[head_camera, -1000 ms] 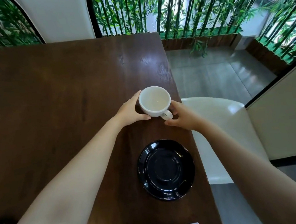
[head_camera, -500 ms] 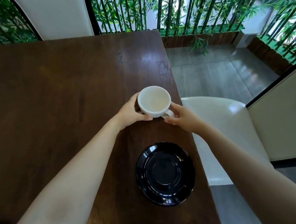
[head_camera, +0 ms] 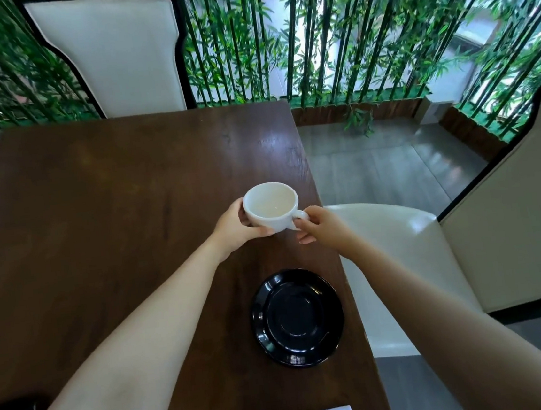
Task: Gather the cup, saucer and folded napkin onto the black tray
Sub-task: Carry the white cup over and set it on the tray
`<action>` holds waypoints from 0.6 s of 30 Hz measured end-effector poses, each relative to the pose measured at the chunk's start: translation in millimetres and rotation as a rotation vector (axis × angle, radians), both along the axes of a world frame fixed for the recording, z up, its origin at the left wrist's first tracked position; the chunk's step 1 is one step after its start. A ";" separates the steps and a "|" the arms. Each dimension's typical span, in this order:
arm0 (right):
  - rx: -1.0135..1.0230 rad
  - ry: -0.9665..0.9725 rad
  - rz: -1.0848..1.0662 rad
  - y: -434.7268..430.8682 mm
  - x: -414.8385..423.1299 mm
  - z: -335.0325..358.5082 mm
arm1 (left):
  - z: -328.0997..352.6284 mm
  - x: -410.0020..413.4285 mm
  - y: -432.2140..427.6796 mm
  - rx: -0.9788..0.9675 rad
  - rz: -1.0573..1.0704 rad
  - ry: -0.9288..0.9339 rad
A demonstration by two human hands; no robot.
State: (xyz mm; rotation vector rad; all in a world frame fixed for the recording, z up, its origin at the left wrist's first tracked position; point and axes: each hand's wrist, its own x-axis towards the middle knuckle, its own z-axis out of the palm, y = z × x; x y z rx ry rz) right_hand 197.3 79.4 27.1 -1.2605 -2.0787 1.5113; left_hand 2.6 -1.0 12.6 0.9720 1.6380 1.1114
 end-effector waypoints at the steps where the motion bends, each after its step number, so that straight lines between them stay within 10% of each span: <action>1: 0.011 -0.004 0.014 -2.0 -0.7 8.3 | 8.5 -1.3 -2.4 0.010 -0.002 0.016; 18: 0.149 0.051 0.172 -59.4 -10.1 163.9 | 153.6 -8.5 -73.7 0.237 0.120 0.258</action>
